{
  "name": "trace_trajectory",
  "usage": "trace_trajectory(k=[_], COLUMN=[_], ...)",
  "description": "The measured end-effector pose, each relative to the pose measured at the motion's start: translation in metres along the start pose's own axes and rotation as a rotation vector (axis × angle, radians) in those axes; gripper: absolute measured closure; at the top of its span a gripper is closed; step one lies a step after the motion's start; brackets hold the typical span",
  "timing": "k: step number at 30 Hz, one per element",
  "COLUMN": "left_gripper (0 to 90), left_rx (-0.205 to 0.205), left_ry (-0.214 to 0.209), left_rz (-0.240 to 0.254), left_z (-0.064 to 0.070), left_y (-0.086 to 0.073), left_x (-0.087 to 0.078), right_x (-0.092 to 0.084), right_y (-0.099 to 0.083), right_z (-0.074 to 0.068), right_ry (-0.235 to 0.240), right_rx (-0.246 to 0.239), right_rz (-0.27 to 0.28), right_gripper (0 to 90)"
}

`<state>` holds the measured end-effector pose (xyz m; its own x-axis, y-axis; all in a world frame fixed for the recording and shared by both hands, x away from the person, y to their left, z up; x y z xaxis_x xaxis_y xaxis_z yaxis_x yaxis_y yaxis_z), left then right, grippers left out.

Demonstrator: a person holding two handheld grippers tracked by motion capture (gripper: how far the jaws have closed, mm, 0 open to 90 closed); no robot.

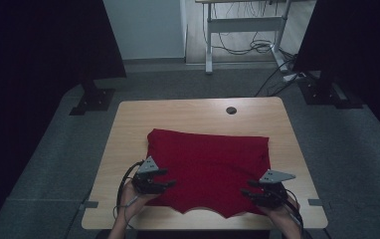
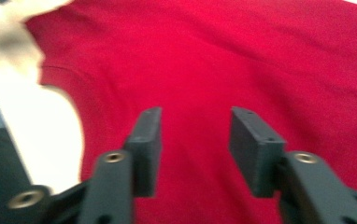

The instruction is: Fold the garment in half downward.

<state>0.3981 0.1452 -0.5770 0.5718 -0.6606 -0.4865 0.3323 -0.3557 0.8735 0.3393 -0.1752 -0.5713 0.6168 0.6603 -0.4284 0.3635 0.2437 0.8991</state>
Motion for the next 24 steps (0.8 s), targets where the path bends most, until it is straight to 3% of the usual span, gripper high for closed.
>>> trace_trajectory(k=[1, 2, 3, 5, 6, 7, 8, 9, 10, 11, 13, 14, 15, 16, 22, 23, 24], left_gripper=[26.6, 26.6, 22.8, 22.5, 22.5, 21.6, 21.6, 21.6, 20.8, 19.6, 17.9, 17.9, 15.7, 15.7, 15.4, 15.4, 15.2], left_rx=[0.000, -0.024, -0.032, -0.032, -0.049, -0.049, -0.049, -0.052, -0.052, -0.021, -0.021, 0.012, 0.012, 0.008, -0.004, -0.015, -0.017], left_ry=[0.000, 0.045, 0.061, 0.061, 0.096, 0.096, 0.096, 0.116, 0.116, 0.122, 0.122, 0.131, 0.131, 0.136, 0.153, 0.169, 0.172], left_rz=[0.000, -0.027, -0.035, -0.035, -0.053, -0.053, -0.053, -0.052, -0.052, -0.052, -0.052, -0.066, -0.066, -0.063, -0.068, -0.069, -0.065], left_z=[0.000, -0.014, -0.019, -0.019, -0.029, -0.029, -0.029, -0.037, -0.037, -0.035, -0.035, -0.031, -0.031, -0.031, -0.027, -0.015, -0.011], left_y=[0.000, -0.012, -0.016, -0.016, -0.026, -0.026, -0.026, -0.037, -0.037, -0.038, -0.038, -0.039, -0.039, -0.039, -0.040, -0.043, -0.044], left_x=[0.000, 0.003, 0.004, 0.004, 0.006, 0.006, 0.006, 0.009, 0.009, 0.010, 0.010, 0.012, 0.012, 0.012, 0.011, 0.008, 0.008], right_x=[0.003, 0.003, 0.006, 0.007, 0.007, 0.007, 0.007, 0.007, 0.004, 0.003, 0.004, 0.004, 0.004, 0.007, 0.011, 0.011, 0.014], right_y=[-0.007, -0.007, -0.020, -0.025, -0.025, -0.025, -0.034, -0.034, -0.040, -0.043, -0.045, -0.045, -0.045, -0.053, -0.052, -0.052, -0.049], right_z=[0.008, 0.008, 0.018, 0.022, 0.022, 0.022, 0.031, 0.031, 0.042, 0.044, 0.045, 0.045, 0.045, 0.047, 0.052, 0.052, 0.067], right_ry=[-0.047, -0.047, -0.099, -0.120, -0.120, -0.120, -0.170, -0.170, -0.251, -0.266, -0.275, -0.275, -0.275, -0.295, -0.304, -0.304, -0.288], right_rx=[0.024, 0.024, 0.046, 0.055, 0.055, 0.055, 0.083, 0.083, 0.075, 0.073, 0.073, 0.073, 0.073, 0.057, 0.074, 0.074, 0.064], right_rz=[-0.018, -0.018, -0.076, -0.096, -0.096, -0.096, -0.112, -0.112, -0.129, -0.149, -0.164, -0.164, -0.164, -0.202, -0.181, -0.181, -0.175], right_gripper=[42.4, 28.8, 20.4, 20.4, 18.4, 18.4, 18.4, 15.9, 13.5, 12.8, 12.8, 12.8, 12.8, 9.3, 8.0, 8.0, 8.1])
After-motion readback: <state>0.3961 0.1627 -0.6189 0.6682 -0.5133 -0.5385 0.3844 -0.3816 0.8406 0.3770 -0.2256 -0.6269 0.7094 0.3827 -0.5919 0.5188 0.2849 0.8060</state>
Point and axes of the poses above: each handheld gripper's, and its own axes: x roughly forward along the jaws, y roughly out of its top, z roughly to its right, the point moved 9 cm from there along x, roughly forward along the jaws, and after that the axes turned 9 degrees about z, right-handed, at the moved point
